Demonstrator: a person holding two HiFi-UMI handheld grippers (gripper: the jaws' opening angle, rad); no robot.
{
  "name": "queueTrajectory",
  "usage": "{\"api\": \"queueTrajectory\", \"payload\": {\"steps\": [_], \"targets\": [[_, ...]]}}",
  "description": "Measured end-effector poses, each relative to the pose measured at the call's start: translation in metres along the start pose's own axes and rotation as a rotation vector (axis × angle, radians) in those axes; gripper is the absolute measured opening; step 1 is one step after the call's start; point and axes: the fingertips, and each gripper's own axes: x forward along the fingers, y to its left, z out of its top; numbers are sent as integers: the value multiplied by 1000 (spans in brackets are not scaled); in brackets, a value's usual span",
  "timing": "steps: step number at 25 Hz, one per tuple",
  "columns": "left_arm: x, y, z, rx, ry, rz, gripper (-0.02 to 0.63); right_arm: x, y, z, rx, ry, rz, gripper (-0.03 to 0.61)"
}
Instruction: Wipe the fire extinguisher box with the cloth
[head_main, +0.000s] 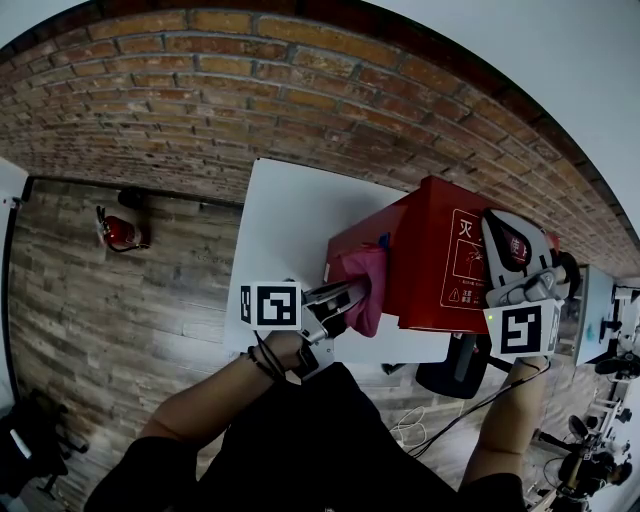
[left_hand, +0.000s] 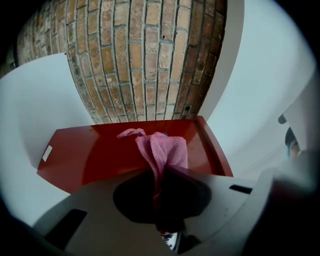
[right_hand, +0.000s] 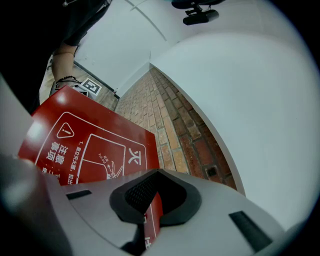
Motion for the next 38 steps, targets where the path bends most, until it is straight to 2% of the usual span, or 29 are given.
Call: {"api": "queueTrajectory", "payload": {"steps": [16, 24, 27, 30, 38], "targets": [[7, -47, 6, 26, -18, -73, 60, -3, 2, 4, -1, -10, -2, 17], [9, -73, 8, 7, -39, -115, 60, -5, 1, 8, -6, -8, -6, 17], [9, -77, 8, 25, -45, -120, 60, -6, 1, 8, -9, -9, -9, 17], [6, -80, 5, -1, -61, -128, 60, -7, 1, 8, -13, -7, -11, 17], [-11, -91, 8, 53, -103, -148, 60, -14, -7, 11, -12, -14, -96, 18]]}}
